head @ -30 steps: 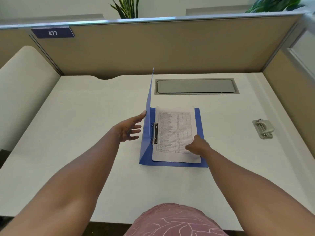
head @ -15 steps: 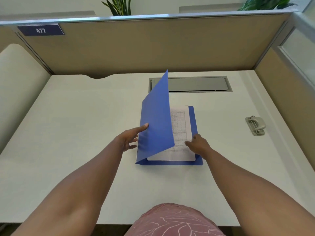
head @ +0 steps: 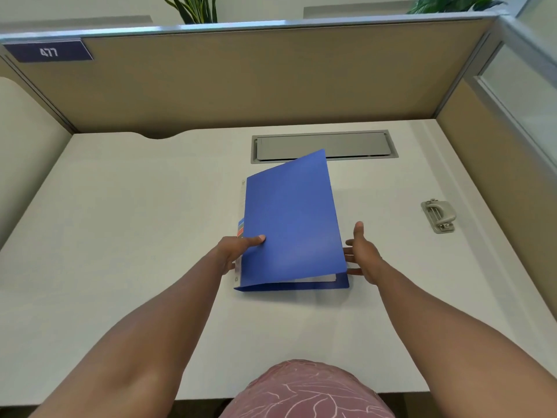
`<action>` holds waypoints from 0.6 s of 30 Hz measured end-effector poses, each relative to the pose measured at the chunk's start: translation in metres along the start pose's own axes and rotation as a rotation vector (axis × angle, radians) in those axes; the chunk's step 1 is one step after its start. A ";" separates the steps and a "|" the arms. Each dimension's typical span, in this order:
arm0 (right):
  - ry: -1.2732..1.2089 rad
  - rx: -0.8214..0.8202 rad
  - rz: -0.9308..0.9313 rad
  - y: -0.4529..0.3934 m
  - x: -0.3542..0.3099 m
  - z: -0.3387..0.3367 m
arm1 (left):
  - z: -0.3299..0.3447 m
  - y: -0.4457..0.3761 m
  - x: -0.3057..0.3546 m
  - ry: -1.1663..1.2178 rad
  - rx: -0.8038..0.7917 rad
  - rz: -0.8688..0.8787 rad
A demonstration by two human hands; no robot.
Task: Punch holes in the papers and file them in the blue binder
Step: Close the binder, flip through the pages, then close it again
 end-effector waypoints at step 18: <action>-0.031 -0.074 -0.104 0.015 -0.010 0.014 | 0.004 0.006 -0.018 -0.068 0.023 0.149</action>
Point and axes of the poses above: each hand's wrist, its own y-axis away from the middle knuckle, its own z-axis out of the palm, x = y × z, the point moved 4 cm from there along -y, towards the middle knuckle, and after that the axes turned 14 degrees about -y, right-handed, at the moved point
